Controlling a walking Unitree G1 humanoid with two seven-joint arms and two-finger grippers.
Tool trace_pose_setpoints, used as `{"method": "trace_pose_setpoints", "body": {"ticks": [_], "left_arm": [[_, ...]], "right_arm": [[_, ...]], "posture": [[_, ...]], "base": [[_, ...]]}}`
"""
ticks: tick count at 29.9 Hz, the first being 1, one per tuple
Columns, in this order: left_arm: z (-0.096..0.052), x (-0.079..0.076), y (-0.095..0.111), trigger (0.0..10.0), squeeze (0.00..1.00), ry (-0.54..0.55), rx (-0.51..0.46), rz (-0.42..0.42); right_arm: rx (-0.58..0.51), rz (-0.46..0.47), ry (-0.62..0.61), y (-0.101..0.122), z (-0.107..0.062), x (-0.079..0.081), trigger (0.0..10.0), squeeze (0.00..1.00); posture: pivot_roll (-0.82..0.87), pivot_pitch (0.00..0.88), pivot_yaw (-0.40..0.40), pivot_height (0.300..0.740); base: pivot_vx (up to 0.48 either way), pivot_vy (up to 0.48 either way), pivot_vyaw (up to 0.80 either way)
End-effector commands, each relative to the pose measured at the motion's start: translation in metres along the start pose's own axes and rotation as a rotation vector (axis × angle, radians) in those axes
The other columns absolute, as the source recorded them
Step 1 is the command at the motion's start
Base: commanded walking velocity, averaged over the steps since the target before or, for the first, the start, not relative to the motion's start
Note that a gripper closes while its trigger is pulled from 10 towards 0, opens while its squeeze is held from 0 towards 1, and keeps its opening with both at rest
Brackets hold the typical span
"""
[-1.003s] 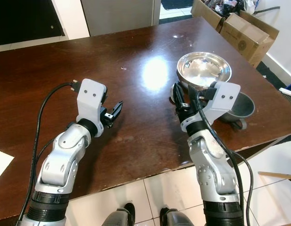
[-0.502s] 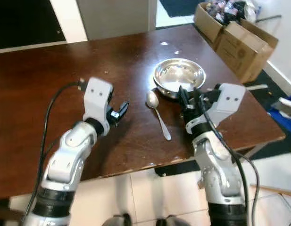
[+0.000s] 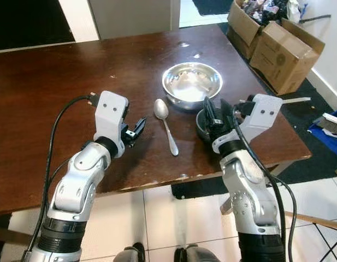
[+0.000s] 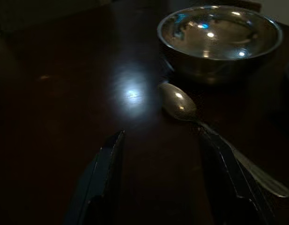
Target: Setting the table
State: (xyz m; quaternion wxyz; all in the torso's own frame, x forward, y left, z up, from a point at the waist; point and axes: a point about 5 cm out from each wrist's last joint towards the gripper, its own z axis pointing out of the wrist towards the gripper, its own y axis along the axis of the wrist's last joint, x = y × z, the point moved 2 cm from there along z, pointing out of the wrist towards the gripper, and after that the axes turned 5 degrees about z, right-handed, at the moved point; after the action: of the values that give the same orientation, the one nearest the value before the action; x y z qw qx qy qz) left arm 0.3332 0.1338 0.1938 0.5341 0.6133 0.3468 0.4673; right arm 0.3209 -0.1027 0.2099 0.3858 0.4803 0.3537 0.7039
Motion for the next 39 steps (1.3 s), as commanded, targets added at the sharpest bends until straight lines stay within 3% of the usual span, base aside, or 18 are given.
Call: {"method": "trace_pose_setpoints", "body": {"ticks": [1,7,25,30,39], "left_arm": [[-0.0016,0.0027,-0.0065,10.0,0.0,0.007,0.02,-0.001],[-0.0031,0.003,-0.007,10.0,0.0,0.009,0.029,0.012],[-0.0028,0.0046,-0.0081,10.0,0.0,0.021,0.036,0.0],[-0.0022,0.0035,-0.008,10.0,0.0,0.018,0.035,-0.002],[-0.0014,0.0027,-0.0077,10.0,0.0,0.015,0.031,-0.004]], "right_arm": [[0.018,0.012,0.011,-0.0041,-0.0027,0.0035,10.0,0.0],[0.021,0.012,0.013,-0.0043,-0.0029,0.0036,10.0,0.0],[0.029,0.017,0.024,-0.0044,-0.0008,0.0061,10.0,0.0],[0.023,0.108,-0.001,-0.0009,0.0011,0.0027,10.0,0.0],[0.022,0.113,-0.013,-0.001,-0.0006,0.0005,10.0,0.0]], "posture": [[-0.09,0.115,0.089,0.74],[-0.09,0.117,0.086,0.74],[-0.1,0.136,0.088,0.74],[-0.1,0.14,0.088,0.74],[-0.1,0.126,0.091,0.74]], "base": [[0.0,0.0,0.0],[0.0,0.0,0.0],[-0.474,0.0,0.0],[-0.461,0.0,0.0],[-0.427,0.0,0.0]]}}
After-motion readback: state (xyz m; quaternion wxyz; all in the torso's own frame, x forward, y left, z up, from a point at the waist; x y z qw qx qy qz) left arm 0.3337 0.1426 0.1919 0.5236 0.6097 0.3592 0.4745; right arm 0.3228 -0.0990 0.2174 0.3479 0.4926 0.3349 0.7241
